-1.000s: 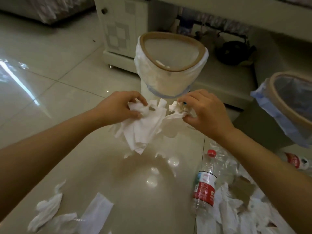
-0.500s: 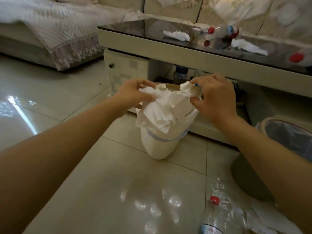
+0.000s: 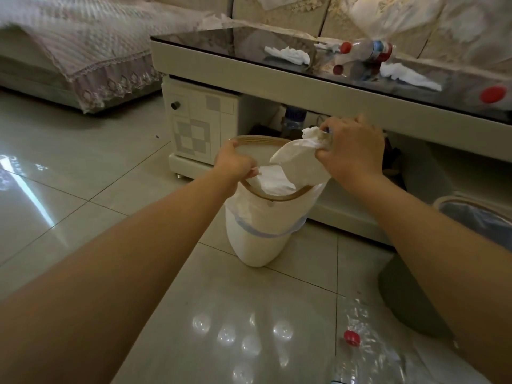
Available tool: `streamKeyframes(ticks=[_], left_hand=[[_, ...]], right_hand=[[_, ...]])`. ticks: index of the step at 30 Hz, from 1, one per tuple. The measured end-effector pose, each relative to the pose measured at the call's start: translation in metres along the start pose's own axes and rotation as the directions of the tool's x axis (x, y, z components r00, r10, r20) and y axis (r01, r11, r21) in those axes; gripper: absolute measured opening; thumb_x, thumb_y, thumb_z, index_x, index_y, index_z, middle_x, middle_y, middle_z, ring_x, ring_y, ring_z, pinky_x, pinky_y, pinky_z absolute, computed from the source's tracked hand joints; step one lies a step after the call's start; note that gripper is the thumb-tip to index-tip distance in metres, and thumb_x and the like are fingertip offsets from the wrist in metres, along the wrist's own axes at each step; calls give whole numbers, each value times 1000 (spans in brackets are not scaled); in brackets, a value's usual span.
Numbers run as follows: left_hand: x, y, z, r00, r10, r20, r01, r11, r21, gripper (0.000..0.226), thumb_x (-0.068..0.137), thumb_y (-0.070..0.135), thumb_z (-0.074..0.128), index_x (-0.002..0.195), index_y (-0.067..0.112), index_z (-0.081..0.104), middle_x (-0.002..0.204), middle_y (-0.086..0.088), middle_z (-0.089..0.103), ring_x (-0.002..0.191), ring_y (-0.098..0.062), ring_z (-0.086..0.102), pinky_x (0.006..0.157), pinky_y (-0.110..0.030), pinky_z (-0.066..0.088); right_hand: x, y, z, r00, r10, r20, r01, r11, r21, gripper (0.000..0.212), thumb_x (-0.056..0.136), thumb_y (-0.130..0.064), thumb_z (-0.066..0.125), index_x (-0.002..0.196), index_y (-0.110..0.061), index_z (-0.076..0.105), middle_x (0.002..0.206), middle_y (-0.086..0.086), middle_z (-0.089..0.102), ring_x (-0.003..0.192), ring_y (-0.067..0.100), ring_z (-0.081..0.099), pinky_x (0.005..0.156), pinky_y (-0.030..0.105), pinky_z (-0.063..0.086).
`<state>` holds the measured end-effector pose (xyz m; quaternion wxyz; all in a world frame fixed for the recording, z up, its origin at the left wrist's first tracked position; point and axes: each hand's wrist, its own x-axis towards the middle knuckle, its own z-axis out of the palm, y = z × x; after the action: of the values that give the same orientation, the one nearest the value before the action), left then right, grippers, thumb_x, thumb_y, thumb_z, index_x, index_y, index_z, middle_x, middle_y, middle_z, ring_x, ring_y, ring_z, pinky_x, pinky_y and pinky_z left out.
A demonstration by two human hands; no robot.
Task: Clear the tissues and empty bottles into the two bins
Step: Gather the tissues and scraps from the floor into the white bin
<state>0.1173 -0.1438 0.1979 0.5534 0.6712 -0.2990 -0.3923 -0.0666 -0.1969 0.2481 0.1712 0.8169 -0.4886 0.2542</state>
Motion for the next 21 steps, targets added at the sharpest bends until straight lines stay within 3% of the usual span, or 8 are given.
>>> streamKeyframes(ticks=[3, 7, 11, 14, 17, 21], left_hand=[[-1, -5, -2, 1000, 16, 7, -16, 1000, 10, 67, 85, -4, 61, 141, 21, 35, 99, -8, 59, 94, -25, 67, 78, -35, 59], [-2, -12, -13, 998, 50, 41, -49, 999, -18, 61, 84, -5, 63, 136, 17, 40, 110, -8, 61, 95, -21, 65, 78, -30, 58], [-6, -15, -24, 996, 68, 61, -66, 997, -35, 56, 84, -4, 63, 133, 16, 45, 110, -8, 63, 98, -21, 65, 77, -28, 58], [-10, -17, -28, 991, 90, 99, -82, 994, -73, 58, 84, -7, 62, 134, 17, 44, 115, -6, 60, 100, -19, 63, 77, -26, 57], [-15, -20, -29, 984, 137, 114, -129, 989, -68, 57, 85, -4, 62, 134, 19, 44, 119, -4, 58, 104, -19, 62, 75, -24, 55], [-24, -25, -34, 975, 177, 131, -177, 984, -16, 53, 85, 1, 64, 130, 22, 48, 119, 1, 58, 107, -17, 59, 85, -31, 54]], right_hand=[[7, -6, 2, 1000, -29, 1, 29, 1000, 1, 32, 83, -27, 61, 113, -18, 60, 108, 8, 63, 105, 29, 50, 85, 38, 38], [17, -21, 10, 997, -78, -6, 78, 997, 24, 34, 85, -26, 58, 118, -18, 58, 113, 7, 63, 110, 30, 47, 87, 41, 38], [11, -39, 31, 973, -132, 188, 132, 991, 8, 57, 89, -39, 59, 141, -26, 39, 142, 3, 46, 136, 27, 29, 105, 44, 29], [1, -48, 41, 957, -158, 242, 156, 987, 26, 65, 90, -43, 58, 146, -29, 29, 151, 3, 35, 142, 25, 20, 112, 44, 21], [-10, -53, 44, 953, -212, 216, 191, 975, 116, 63, 90, -44, 57, 145, -28, 32, 151, 2, 35, 142, 23, 23, 114, 42, 20], [-29, -57, 43, 959, -244, 143, 196, 938, 287, 57, 89, -43, 59, 140, -22, 43, 143, 3, 47, 135, 23, 37, 110, 40, 28]])
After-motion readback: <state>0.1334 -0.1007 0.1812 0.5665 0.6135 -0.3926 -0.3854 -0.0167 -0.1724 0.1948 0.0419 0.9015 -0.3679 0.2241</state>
